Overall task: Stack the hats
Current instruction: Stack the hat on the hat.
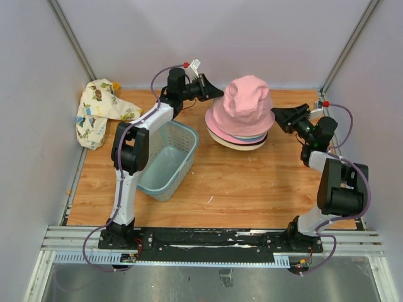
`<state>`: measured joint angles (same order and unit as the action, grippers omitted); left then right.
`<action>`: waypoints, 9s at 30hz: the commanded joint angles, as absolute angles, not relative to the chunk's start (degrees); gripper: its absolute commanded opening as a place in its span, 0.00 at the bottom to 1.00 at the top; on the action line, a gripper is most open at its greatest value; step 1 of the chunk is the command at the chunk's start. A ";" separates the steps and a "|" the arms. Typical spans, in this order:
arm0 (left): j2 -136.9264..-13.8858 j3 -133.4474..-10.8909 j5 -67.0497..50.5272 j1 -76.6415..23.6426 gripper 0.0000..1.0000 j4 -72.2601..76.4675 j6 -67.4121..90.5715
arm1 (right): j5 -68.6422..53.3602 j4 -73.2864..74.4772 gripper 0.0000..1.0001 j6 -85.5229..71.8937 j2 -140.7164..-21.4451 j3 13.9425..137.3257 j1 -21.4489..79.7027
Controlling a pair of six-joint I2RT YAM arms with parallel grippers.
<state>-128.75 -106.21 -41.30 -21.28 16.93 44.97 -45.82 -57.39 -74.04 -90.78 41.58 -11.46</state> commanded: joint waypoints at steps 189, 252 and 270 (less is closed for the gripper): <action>-127.46 -94.71 -41.61 -22.85 0.00 25.01 49.61 | -43.44 -75.12 0.53 -82.49 -101.14 40.89 -6.94; -113.97 -96.57 -14.68 -21.70 0.53 -6.56 31.64 | -39.94 -40.44 0.60 -58.85 -87.22 40.48 -7.76; -66.04 -46.09 26.96 -31.46 0.77 23.76 24.34 | 3.73 11.40 0.98 -26.29 -66.13 45.42 -7.22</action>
<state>-70.48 -53.47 11.77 -27.44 15.16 29.19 -9.19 2.17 -31.59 -67.11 45.58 -7.46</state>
